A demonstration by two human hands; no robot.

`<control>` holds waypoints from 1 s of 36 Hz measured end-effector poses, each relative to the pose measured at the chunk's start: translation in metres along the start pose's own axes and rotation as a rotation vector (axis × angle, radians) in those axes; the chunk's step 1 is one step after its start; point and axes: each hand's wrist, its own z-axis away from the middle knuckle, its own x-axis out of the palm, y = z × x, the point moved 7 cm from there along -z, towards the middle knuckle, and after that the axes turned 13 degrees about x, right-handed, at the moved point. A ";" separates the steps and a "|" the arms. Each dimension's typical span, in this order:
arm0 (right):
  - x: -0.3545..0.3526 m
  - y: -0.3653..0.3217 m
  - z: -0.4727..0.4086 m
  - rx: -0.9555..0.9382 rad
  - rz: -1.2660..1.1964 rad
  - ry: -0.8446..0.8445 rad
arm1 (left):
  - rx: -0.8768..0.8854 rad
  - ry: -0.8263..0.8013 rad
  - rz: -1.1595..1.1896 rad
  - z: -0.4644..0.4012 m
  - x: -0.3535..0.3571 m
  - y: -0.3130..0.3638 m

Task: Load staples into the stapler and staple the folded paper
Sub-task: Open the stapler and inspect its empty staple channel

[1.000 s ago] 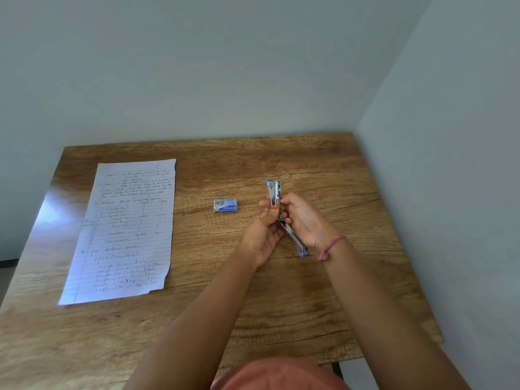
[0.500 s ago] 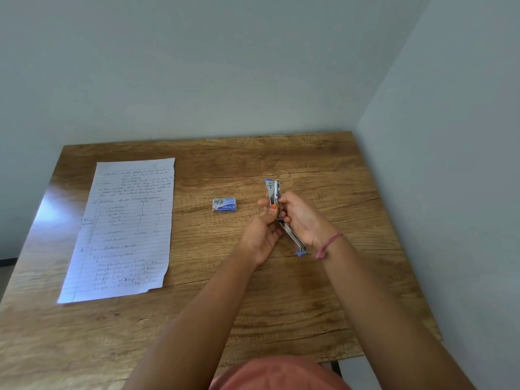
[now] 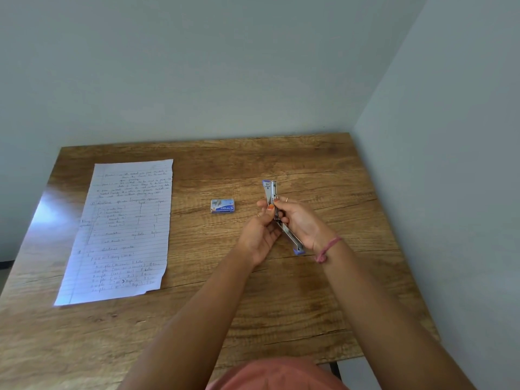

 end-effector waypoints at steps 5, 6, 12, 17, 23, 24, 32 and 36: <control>0.001 0.000 0.002 0.007 0.003 -0.007 | 0.002 0.006 -0.011 0.000 0.000 0.000; 0.001 0.000 0.002 0.020 0.019 0.002 | 0.001 0.008 -0.012 0.000 0.000 0.000; 0.002 -0.004 -0.006 0.074 0.035 0.078 | -0.002 0.011 -0.006 -0.001 -0.001 -0.001; 0.002 -0.008 -0.008 0.132 0.053 0.104 | 0.005 0.018 -0.001 -0.001 0.000 0.000; 0.002 -0.009 -0.009 0.140 0.026 0.102 | 0.008 0.012 -0.001 -0.001 0.002 0.001; 0.002 -0.008 -0.009 0.139 0.023 0.099 | 0.009 0.009 -0.005 0.000 0.002 0.001; 0.001 -0.010 -0.010 0.143 0.029 0.104 | 0.009 0.000 -0.015 0.001 0.003 0.002; 0.001 -0.009 -0.007 0.123 0.015 0.084 | 0.004 0.002 -0.021 0.002 0.003 0.001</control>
